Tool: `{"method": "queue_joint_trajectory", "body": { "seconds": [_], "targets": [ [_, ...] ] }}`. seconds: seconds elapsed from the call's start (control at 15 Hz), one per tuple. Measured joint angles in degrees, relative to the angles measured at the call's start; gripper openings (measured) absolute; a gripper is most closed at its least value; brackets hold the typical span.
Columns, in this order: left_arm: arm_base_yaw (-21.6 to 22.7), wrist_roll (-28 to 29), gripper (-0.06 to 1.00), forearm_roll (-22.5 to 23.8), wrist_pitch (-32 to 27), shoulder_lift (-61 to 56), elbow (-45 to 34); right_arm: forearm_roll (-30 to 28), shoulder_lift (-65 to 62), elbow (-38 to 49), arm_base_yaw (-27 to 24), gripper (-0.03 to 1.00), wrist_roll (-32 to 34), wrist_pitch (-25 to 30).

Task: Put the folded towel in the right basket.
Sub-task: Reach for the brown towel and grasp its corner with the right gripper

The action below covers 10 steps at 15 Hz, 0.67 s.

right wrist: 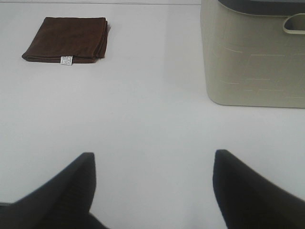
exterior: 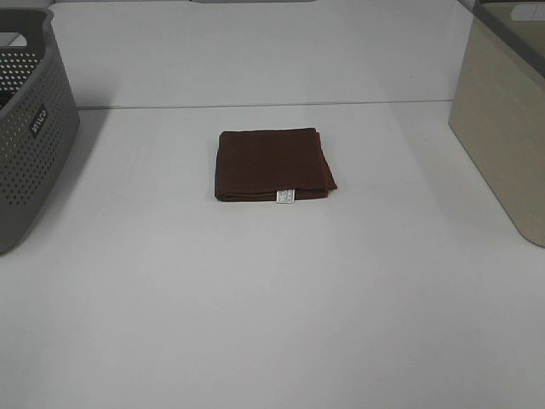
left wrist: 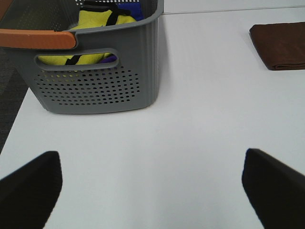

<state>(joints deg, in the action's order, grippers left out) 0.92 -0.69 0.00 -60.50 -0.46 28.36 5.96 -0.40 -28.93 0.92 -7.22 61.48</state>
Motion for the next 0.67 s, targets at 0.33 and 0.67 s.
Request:
{"method": "queue_joint_trajectory", "body": {
  "seconds": [0.33,0.67],
  "targets": [
    [0.00,0.00,0.97,0.00,0.00,0.00,0.00,0.00,0.00,0.00,0.00,0.66,0.00,0.00],
    [0.00,0.00,0.97,0.00,0.00,0.00,0.00,0.00,0.00,0.00,0.00,0.66,0.00,0.00]
  ]
}}
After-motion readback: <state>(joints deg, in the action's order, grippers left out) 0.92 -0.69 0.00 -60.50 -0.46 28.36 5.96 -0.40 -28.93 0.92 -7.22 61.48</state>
